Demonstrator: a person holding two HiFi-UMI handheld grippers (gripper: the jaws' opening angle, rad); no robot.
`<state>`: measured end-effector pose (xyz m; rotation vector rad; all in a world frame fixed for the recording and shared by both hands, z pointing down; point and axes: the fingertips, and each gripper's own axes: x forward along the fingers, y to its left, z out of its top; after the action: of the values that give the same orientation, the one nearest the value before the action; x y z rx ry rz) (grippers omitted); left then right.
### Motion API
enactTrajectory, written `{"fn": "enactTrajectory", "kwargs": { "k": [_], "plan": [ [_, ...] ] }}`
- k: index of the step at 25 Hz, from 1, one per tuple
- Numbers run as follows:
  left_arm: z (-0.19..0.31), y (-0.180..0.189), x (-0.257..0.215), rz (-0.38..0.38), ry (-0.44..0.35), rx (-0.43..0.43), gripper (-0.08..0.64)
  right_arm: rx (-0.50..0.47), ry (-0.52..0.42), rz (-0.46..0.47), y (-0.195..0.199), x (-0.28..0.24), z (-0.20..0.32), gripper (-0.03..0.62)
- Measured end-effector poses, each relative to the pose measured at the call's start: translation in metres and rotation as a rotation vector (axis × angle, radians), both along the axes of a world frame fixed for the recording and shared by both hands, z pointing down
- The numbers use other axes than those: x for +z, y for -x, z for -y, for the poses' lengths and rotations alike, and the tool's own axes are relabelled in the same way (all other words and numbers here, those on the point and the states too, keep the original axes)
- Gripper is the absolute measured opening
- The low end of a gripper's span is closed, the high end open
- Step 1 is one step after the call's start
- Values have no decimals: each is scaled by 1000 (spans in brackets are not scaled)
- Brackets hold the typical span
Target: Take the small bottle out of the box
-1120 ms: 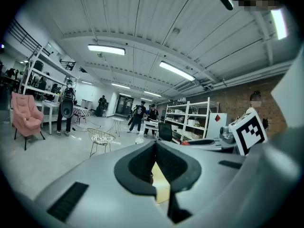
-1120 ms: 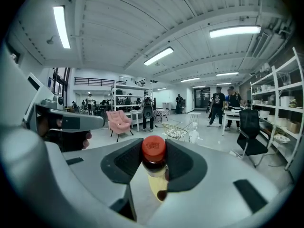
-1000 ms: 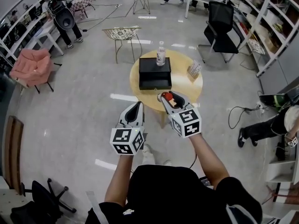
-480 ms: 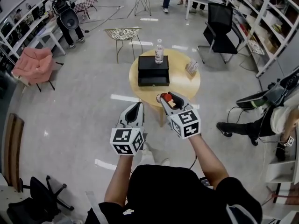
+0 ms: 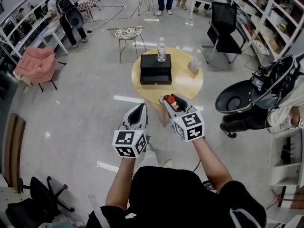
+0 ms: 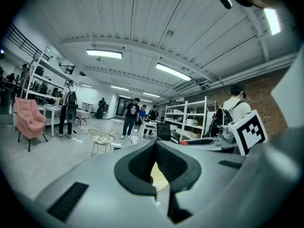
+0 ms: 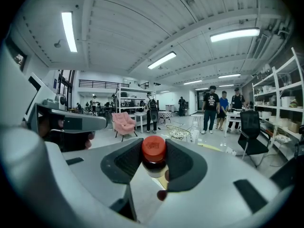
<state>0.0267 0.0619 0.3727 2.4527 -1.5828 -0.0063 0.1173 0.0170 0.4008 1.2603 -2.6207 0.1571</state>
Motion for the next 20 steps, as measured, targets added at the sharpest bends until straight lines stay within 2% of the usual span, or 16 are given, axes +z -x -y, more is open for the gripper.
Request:
{"fn": "enactTrajectory", "kwargs": {
  "k": [20],
  "plan": [
    [-9,-7,7,3,12,7,9,4,2,11,-5,5,-13,138]
  ]
}}
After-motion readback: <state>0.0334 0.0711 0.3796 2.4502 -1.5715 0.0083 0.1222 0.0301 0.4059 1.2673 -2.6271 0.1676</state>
